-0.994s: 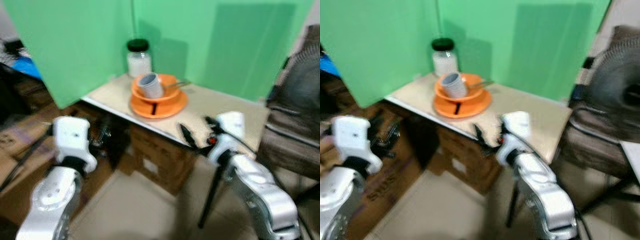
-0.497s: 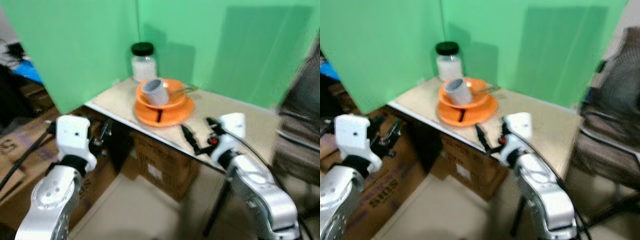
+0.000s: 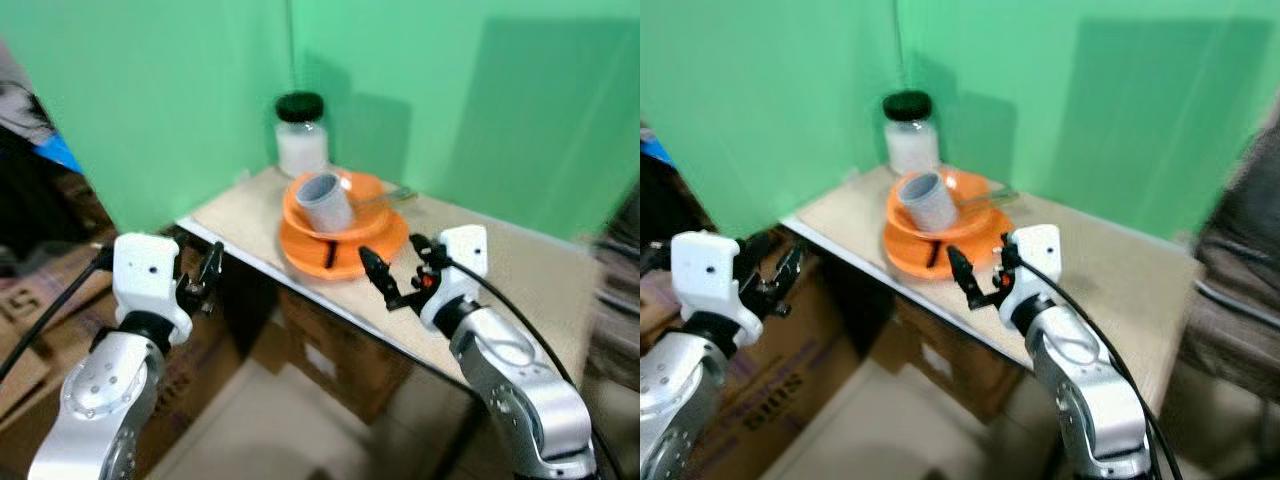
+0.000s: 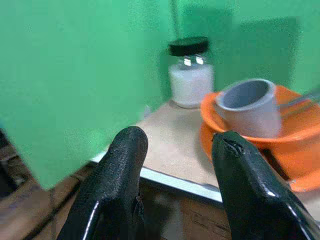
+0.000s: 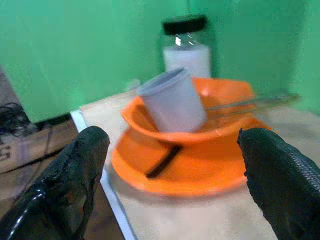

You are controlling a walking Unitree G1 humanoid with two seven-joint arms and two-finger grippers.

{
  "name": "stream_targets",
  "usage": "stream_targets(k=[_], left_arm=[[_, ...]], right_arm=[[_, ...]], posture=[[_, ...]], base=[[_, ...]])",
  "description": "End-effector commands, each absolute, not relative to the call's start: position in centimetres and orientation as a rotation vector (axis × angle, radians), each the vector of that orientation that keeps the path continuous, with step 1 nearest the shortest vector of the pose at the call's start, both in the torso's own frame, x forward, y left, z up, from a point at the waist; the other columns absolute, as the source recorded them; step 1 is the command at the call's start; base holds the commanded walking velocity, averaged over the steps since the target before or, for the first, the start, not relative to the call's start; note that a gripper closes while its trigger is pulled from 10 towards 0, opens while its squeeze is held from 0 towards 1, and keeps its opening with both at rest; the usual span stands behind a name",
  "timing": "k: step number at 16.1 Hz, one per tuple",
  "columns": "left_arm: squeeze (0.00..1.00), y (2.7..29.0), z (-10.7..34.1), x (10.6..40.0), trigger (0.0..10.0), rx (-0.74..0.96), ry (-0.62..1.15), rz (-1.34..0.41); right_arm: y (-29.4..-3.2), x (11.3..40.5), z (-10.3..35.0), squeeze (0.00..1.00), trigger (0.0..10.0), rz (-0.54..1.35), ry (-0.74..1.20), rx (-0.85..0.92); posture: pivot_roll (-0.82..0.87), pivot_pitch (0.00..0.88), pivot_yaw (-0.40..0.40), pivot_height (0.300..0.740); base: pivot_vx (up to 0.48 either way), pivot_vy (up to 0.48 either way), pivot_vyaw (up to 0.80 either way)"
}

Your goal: Setting the table

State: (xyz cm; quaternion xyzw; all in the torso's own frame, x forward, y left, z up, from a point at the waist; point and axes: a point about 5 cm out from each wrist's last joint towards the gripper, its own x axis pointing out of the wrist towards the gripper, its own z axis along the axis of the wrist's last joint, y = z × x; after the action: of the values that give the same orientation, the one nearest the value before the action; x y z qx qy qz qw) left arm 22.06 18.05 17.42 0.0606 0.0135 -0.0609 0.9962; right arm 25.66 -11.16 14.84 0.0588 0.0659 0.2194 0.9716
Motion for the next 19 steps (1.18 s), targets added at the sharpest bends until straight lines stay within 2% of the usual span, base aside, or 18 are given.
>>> stream_targets(k=[1,10,11,12,15,16,17,18,19], left_arm=[[0.0,18.6,17.6,22.1,10.0,0.135,0.028,-0.105],[0.0,18.5,17.7,22.4,10.0,0.12,0.02,-0.124],[0.33,18.4,17.7,22.3,10.0,0.087,0.019,-0.127],[0.98,18.3,17.7,22.3,10.0,0.068,0.018,-0.126],[1.0,18.4,17.8,22.4,10.0,0.083,0.016,-0.118],[0.94,18.5,17.9,22.4,10.0,0.095,0.007,-0.119],[0.65,18.6,17.7,22.3,10.0,0.107,0.023,-0.125],[0.58,18.6,17.8,22.2,10.0,0.096,0.023,-0.136],[0.91,18.7,17.9,22.1,10.0,0.077,0.013,-0.151]], right_arm=[[-10.3,25.9,15.3,0.0,10.0,0.476,0.113,0.127],[-9.5,26.4,15.6,0.0,10.0,0.509,0.106,0.147],[-9.4,26.6,15.8,1.0,10.0,0.511,0.102,0.174],[-9.3,26.7,16.1,1.0,10.0,0.515,0.094,0.189],[-8.5,27.1,16.8,1.0,10.0,0.551,0.086,0.177],[-8.0,27.3,17.0,1.0,10.0,0.572,0.098,0.178],[-7.3,28.2,17.4,1.0,10.0,0.569,0.126,0.208],[-7.1,28.6,17.7,1.0,10.0,0.564,0.133,0.211],[-6.9,29.2,18.0,1.0,10.0,0.554,0.141,0.21]], posture=[[0.03,0.0,0.046,0.74],[0.04,0.0,0.044,0.74],[0.04,0.0,0.044,0.74],[0.04,0.0,0.044,0.74],[0.04,0.0,0.043,0.74],[0.04,0.0,0.043,0.74],[0.05,0.0,0.039,0.74],[0.05,0.0,0.038,0.74],[0.05,0.0,0.035,0.74]], base=[[0.33,0.0,0.0],[0.332,0.0,0.0],[0.33,0.0,0.0],[0.33,0.0,0.0],[0.308,0.0,0.0],[0.0,0.0,0.0],[0.0,0.0,0.0],[0.0,0.0,0.0],[0.0,0.0,0.0]])
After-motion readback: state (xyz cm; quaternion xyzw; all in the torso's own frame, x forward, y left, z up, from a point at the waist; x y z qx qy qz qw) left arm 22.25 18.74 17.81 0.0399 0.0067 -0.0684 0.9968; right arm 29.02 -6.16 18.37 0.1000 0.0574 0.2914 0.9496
